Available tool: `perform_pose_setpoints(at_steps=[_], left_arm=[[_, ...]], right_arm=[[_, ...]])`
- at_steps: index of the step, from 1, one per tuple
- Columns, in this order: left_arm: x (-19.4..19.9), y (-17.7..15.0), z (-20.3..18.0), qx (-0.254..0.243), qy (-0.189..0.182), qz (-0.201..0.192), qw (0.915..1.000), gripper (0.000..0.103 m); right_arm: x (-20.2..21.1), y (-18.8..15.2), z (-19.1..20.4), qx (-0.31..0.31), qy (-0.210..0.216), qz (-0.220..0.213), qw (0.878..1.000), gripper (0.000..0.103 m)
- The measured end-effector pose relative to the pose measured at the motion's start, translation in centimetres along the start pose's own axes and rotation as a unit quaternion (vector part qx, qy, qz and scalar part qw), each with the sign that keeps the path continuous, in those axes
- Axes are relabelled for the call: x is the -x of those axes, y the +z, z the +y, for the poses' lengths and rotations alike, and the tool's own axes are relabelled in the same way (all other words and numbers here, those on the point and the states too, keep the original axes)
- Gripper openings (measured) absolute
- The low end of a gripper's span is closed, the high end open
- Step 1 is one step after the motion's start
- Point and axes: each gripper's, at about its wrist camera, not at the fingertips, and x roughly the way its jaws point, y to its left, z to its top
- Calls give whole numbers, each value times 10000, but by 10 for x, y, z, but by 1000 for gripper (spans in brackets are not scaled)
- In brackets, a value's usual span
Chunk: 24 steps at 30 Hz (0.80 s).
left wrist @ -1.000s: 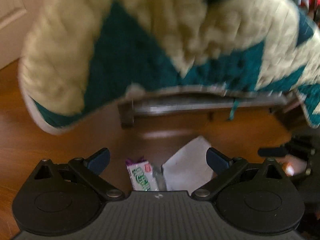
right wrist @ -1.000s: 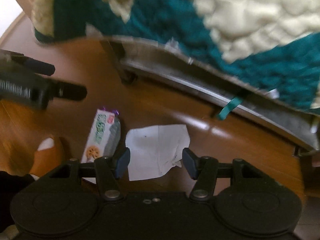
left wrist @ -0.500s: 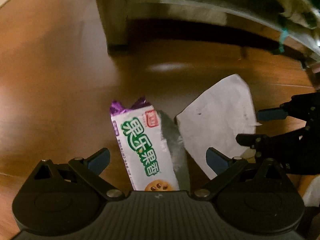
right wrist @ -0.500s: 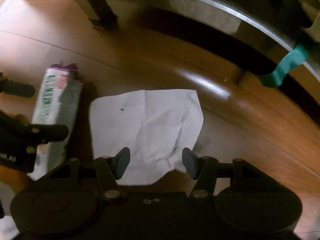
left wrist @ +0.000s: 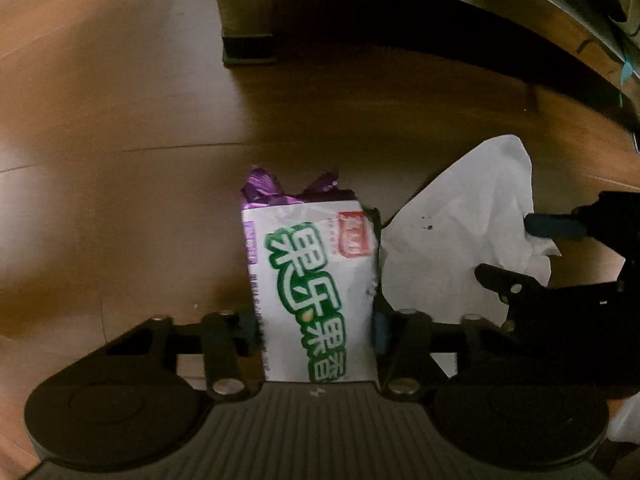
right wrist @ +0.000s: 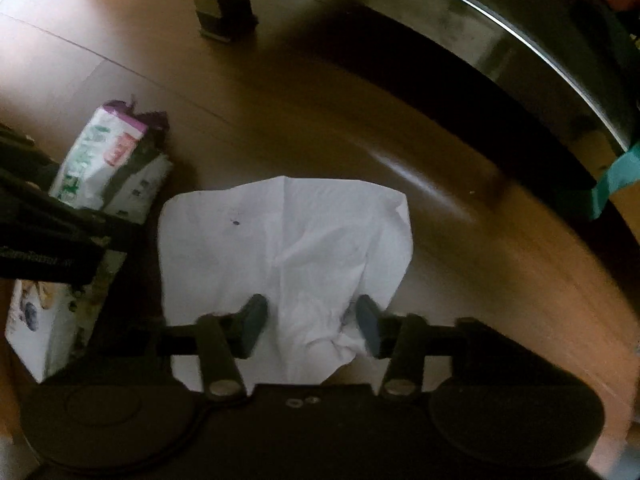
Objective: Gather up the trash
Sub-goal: 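Grasp green-and-white snack wrapper with left gripper while right gripper grasps white paper, then carry snack wrapper and paper with both tools over the wastebasket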
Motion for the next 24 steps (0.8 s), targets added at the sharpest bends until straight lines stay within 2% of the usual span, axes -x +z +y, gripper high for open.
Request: perform_pose_setpoints(at_steps=[1,3,6,11,18,24], left_arm=[[1,-1,0,-1,-28,-18,10000,44],[1,-1,1,-9,-18,-37,10000,42],[7,-4,0,-48,17,-62,10000,41],[26,0,-5,-176,-79,-49,9998,41],[115,2,-40,-724,-372,-351,9961,41],[219,3,-87,-1117,-601,-862,9882,41]], right_arm=[[1,0,2,20,-17,48,10000,6],[2,0,2,9,39,150,9999,4],[16,-2,-8,-130,83,90,9998,3],[67,-7,-28,-564,66,-70,9984,3],[190,-25,-51,-1065,-1,-579,9926,3],[311,-50,-66,-1448,-109,-1254,9814,3]])
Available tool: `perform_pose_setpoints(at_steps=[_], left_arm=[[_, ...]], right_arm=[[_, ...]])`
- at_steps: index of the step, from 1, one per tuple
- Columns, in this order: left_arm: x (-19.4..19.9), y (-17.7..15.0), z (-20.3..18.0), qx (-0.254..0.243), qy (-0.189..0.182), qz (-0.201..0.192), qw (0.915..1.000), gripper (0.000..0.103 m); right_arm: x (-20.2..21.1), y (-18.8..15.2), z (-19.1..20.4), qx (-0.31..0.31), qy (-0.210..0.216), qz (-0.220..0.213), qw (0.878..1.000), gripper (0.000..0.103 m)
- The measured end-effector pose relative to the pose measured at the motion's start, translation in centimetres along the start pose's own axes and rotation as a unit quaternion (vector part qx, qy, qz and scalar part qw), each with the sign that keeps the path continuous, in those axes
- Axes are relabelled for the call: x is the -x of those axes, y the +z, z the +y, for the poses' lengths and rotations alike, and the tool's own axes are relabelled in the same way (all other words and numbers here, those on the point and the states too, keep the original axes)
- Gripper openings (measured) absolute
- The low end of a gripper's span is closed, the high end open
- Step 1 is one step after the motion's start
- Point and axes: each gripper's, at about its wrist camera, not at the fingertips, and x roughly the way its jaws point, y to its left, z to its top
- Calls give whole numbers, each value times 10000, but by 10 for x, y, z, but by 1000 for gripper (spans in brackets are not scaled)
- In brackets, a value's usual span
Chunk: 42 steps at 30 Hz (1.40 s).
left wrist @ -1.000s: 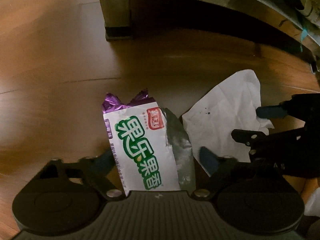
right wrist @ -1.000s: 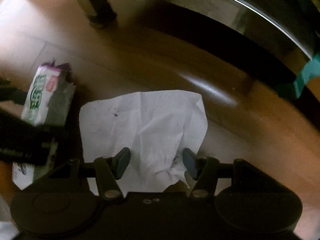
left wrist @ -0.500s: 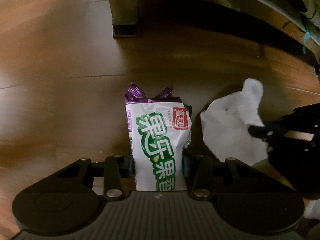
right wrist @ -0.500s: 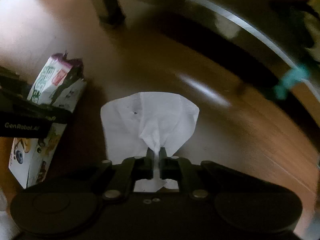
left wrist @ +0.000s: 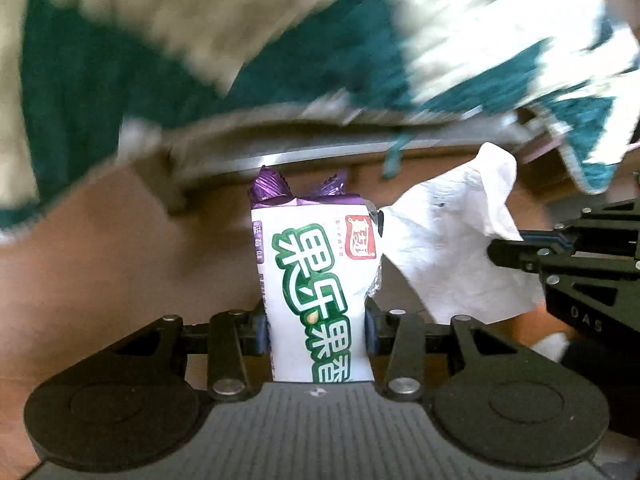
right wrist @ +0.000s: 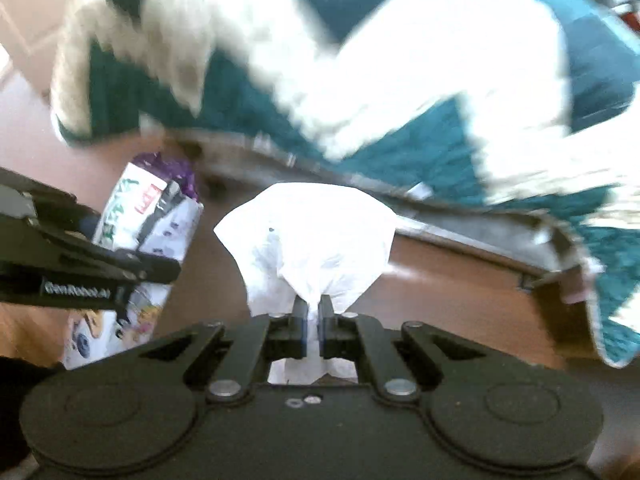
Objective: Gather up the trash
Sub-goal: 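Carry snack wrapper and paper with both tools over the wastebasket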
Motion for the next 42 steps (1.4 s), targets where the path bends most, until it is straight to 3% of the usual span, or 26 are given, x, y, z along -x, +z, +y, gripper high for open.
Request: perform_pose_setpoints(at_steps=[6,12,19,26,35,42], left_arm=[[97,15,-63,-395,-129,-593,9974,41],[195,27,-132,-861,-153,-1395,9863,41],[280,42,-220,-1350,-344,-2217,9651,42],[350,58,-333,-1842,-811,-2937,9345,42],[406,94,-477,-2376,-1535,-3434,8956,42],[411,115,-570,-2653,-1836,-3566,8768,42]], right_arm=[[118,0,-24,-265,-144,-736,9968,3],[227,-18,-59,-310,-485,-1394,9886,3],[341,-40,-112,-590,-975,-2049,9721,3],[436,-60,-174,-998,-1654,-2513,9484,3],[499,-83,-273,-1576,-2563,-2530,9195,3],[505,-98,-327,-1922,-2766,-2372,9112,3]])
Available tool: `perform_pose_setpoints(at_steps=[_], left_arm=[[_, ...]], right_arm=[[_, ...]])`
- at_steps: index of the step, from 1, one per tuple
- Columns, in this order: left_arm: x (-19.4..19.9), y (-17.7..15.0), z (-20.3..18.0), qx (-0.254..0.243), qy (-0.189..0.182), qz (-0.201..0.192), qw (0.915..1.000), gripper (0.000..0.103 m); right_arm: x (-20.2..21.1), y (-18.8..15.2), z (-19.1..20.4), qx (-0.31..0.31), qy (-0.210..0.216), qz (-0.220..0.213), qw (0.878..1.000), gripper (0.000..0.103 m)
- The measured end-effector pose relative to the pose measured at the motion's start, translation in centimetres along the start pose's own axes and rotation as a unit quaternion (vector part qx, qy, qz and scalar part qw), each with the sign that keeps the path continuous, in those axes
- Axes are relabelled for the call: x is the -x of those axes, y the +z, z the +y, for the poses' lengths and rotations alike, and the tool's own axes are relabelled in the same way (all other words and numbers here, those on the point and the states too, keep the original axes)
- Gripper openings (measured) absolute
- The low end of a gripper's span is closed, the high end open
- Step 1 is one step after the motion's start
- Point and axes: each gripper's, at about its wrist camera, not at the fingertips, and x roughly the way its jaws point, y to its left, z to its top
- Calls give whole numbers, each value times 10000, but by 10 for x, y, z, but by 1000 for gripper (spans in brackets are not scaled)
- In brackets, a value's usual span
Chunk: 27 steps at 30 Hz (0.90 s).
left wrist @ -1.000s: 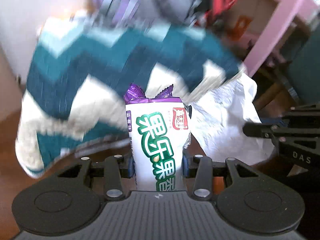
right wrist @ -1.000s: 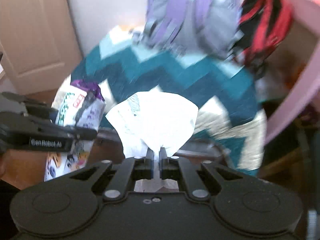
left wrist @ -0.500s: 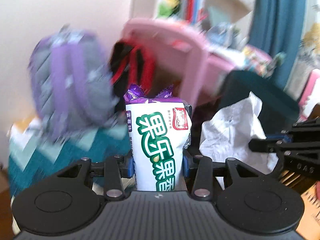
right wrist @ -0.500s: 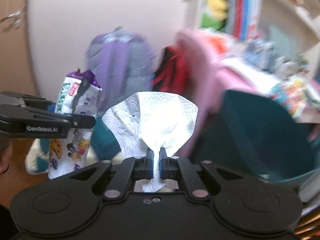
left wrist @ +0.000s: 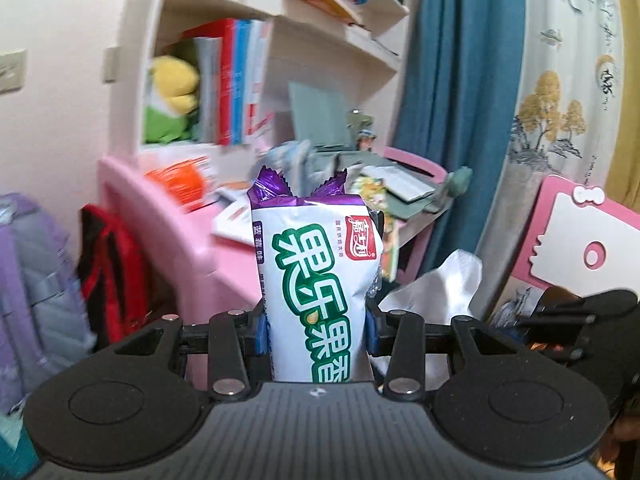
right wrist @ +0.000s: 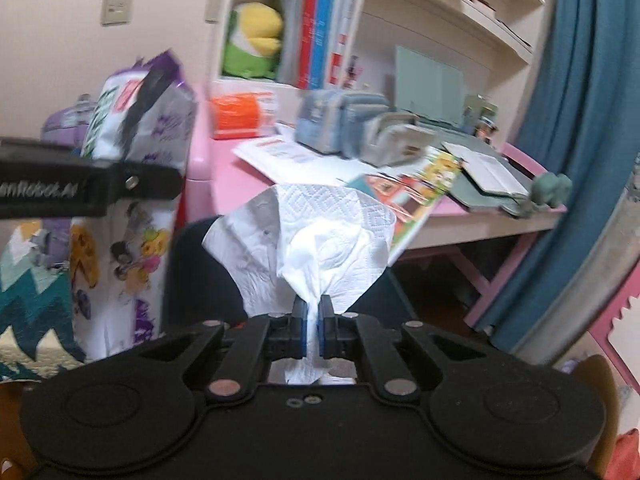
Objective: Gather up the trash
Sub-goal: 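Carry snack wrapper and paper with both tools over the wastebasket, then open both grippers to drop wrapper and paper into the wastebasket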
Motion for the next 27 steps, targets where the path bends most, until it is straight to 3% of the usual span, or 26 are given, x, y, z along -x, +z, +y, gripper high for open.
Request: perform_pose_setpoints(at_steps=[4,10,14,19,22,24,27], left_arm=[[-34,7,-26,-152,-78,30,9999,42],[-88,-7,-40,-166,-72,498,9986,42],[-117,-24,-39,-194,-31,950,9953,43],[-124,-37,-29,53,-72,1222,9925,47],[-119,-41,-27,134,-20,1213,9925,57],[-112,-40,-26,181,-9,1172,9929,73],[-95,-40,-27,176,-16,1015,9947,77]], right_arm=[[-15,-6,-11,60,-22,266,9996,4],[-38,-14,-15,161,112,659,9976,6],[-46,-18,-19,77,209,829,9963,19],[-47,-22,-26,-84,334,905,9953,31],[-39,-24,-26,-158,412,842,9955,41],[-34,-26,-26,-205,434,797,9957,42],[-23,-28,-26,-296,501,703,9958,44]])
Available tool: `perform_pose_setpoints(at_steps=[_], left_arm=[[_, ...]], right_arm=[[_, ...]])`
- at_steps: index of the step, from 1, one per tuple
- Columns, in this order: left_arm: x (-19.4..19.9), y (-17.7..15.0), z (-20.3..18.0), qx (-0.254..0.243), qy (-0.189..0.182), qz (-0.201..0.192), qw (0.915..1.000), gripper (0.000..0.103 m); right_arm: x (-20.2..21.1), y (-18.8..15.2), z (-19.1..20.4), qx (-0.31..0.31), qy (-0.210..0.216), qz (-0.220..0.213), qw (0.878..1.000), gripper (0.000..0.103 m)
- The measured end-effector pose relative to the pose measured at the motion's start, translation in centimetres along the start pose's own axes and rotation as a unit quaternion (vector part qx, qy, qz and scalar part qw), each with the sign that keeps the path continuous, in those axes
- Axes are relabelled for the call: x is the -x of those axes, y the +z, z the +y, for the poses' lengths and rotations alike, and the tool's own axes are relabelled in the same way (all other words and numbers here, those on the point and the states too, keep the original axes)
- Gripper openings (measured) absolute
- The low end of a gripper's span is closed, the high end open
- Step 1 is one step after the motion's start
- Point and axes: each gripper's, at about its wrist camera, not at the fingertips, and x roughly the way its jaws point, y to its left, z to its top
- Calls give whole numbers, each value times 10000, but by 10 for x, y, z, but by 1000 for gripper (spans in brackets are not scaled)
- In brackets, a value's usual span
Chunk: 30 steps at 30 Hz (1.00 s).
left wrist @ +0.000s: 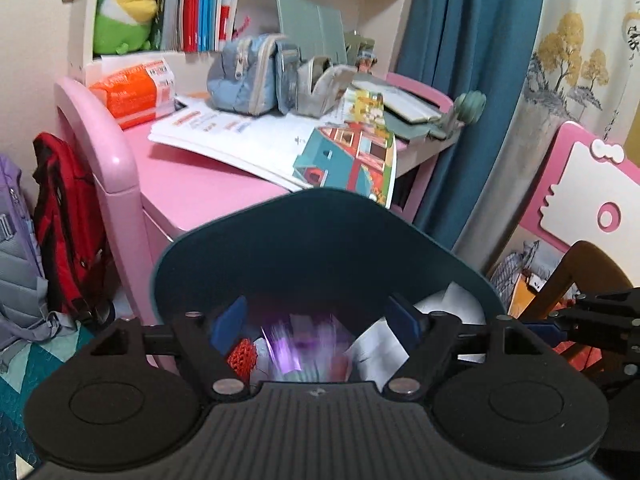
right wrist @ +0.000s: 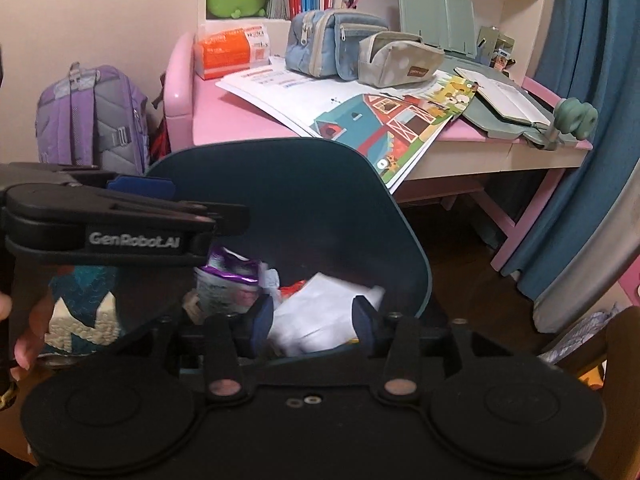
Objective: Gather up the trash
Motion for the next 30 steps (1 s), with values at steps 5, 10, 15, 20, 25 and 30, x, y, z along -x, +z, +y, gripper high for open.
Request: perform_pose_setpoints(at_steps=[5,10,15,20,25,30], left_arm=[[27,-6,-4,-80,-53,-63,9999,77],[59,-16,-11,-215,-77,-243,9994,80],[94,-26,-16,-247,-162,-433,9986,81],[122,-37,-18,-190,-326,-650,9972,87],[144,-47,-15,-28,-509,-927,9944,101],[157,-56,-15,-28,-563,-981,9936,101]], right_arm=[[27,-10,5,-94,37,-269,9996,52],[59,-21,10,-129,110,-587,9981,55],[87,-35,16,-169,215,-834,9961,57],[113,-47,21,-188,305,-1084,9935,57],[134,-56,24,-239,373,-1272,9909,57],[147,-63,27,-290,436,-1419,9885,58]])
